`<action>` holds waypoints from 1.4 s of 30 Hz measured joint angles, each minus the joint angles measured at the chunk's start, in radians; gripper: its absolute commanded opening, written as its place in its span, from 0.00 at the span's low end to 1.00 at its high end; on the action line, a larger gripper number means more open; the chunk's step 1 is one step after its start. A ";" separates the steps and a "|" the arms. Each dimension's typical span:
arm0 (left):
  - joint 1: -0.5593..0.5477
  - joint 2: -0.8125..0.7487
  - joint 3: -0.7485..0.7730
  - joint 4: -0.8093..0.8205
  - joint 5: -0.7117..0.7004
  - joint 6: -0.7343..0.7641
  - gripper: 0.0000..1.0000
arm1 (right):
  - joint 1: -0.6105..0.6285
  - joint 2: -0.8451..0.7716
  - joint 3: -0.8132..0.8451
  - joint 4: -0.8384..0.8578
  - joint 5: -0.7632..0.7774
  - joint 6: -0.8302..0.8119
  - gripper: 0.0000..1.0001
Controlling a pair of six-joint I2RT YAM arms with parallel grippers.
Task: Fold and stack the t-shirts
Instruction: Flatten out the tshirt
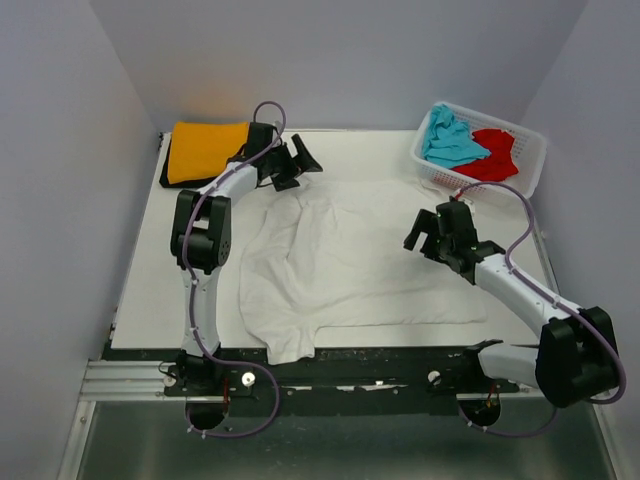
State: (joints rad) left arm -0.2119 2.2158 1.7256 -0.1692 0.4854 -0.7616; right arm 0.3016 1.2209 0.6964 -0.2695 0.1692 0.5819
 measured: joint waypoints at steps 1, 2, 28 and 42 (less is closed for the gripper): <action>-0.002 0.006 0.007 -0.013 0.002 -0.003 0.99 | 0.000 0.004 0.000 0.000 0.005 0.000 1.00; -0.004 0.016 0.018 -0.029 0.006 -0.005 0.98 | 0.000 0.009 0.000 0.000 0.008 0.000 1.00; -0.006 -0.034 0.050 -0.513 -0.174 0.174 0.99 | -0.001 0.227 -0.004 0.101 0.089 0.002 1.00; -0.004 0.061 0.191 -0.626 -0.127 0.222 0.99 | -0.097 0.242 0.000 0.127 0.069 0.055 1.00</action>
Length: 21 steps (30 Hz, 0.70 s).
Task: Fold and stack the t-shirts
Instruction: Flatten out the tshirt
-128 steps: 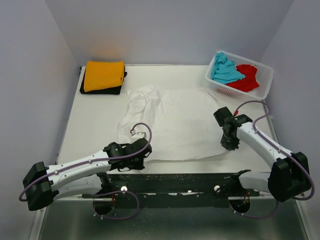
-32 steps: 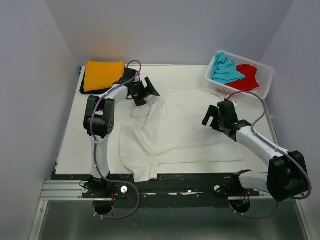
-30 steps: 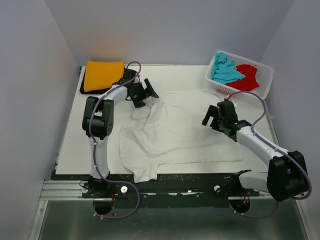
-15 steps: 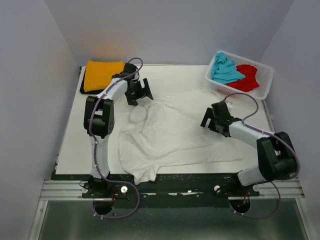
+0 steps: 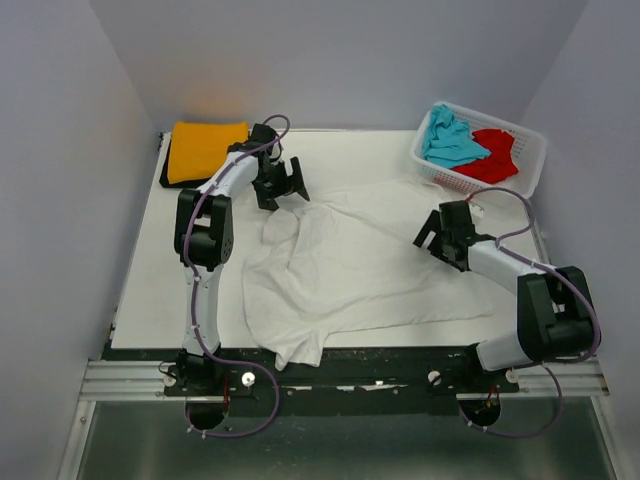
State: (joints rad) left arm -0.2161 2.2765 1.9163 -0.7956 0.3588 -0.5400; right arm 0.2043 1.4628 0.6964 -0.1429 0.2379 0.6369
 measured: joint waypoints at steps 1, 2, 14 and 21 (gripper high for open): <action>0.000 0.000 0.000 0.000 0.003 -0.004 0.99 | -0.008 -0.004 0.000 -0.013 0.004 0.002 1.00; 0.000 0.000 0.000 0.000 0.005 -0.008 0.99 | -0.016 -0.006 0.000 -0.027 0.008 0.004 1.00; 0.000 0.000 -0.005 -0.015 0.014 -0.058 0.98 | -0.068 -0.091 0.029 -0.068 -0.199 -0.039 1.00; 0.000 0.064 0.104 -0.090 0.020 -0.059 0.99 | 0.204 -0.118 0.033 0.219 -0.479 -0.089 1.00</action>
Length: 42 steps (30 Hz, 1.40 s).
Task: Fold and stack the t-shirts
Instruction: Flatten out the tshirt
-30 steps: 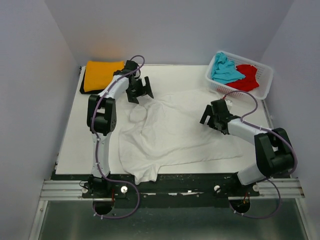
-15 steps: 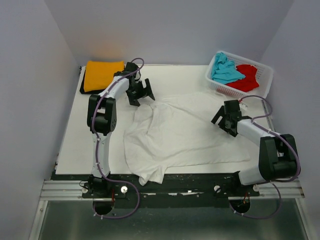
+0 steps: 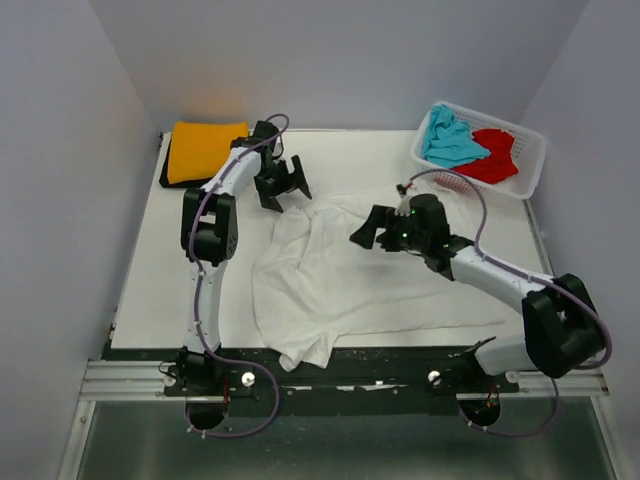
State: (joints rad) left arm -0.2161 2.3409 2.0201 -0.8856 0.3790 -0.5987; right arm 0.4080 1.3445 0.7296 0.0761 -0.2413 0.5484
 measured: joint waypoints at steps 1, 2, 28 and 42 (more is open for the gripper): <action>0.000 0.018 0.031 -0.016 0.002 0.000 0.98 | 0.046 0.032 0.003 0.036 -0.024 -0.001 1.00; 0.000 0.047 0.084 -0.047 0.003 0.000 0.98 | 0.086 0.069 0.007 0.068 -0.047 0.000 1.00; 0.047 0.193 0.312 -0.156 0.067 -0.076 0.99 | 0.472 0.572 0.315 0.206 0.003 -0.078 1.00; 0.114 0.067 -0.028 0.016 0.286 -0.336 0.77 | 0.477 0.456 0.155 0.227 0.001 -0.051 1.00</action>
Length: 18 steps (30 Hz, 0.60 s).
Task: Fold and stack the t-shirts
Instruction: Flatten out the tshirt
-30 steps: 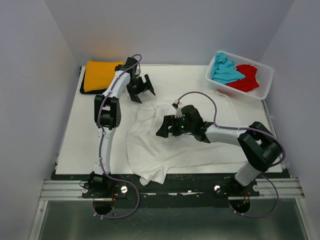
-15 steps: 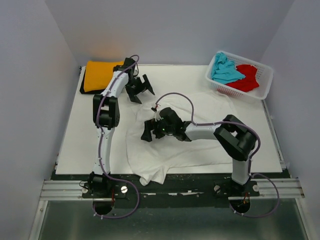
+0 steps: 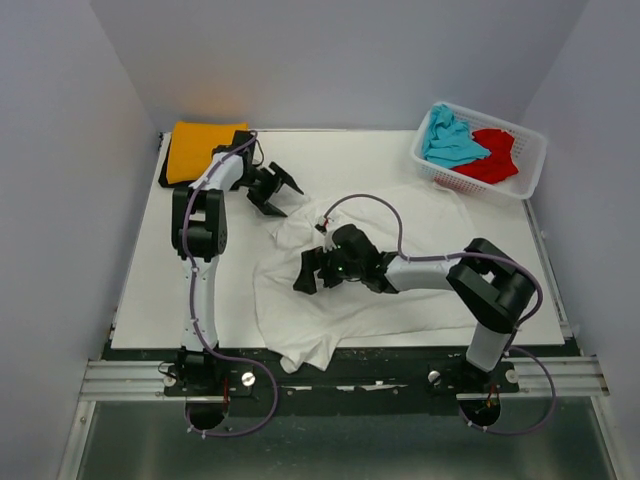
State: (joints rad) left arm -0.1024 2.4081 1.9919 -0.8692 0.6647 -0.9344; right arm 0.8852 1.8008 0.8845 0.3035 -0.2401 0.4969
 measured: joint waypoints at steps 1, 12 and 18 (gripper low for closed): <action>-0.003 0.001 0.004 0.002 -0.009 -0.021 0.79 | 0.001 -0.008 -0.008 -0.002 -0.003 0.000 1.00; -0.011 0.144 0.377 -0.166 -0.181 -0.167 0.82 | 0.013 -0.145 -0.151 -0.037 -0.053 0.024 1.00; -0.010 0.108 0.235 -0.098 -0.147 -0.155 0.99 | 0.017 -0.222 -0.188 -0.106 -0.048 0.017 1.00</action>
State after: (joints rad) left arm -0.1123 2.5164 2.2265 -0.9672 0.5175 -1.0893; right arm 0.9024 1.5791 0.6964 0.1978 -0.2882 0.5140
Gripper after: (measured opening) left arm 0.910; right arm 0.998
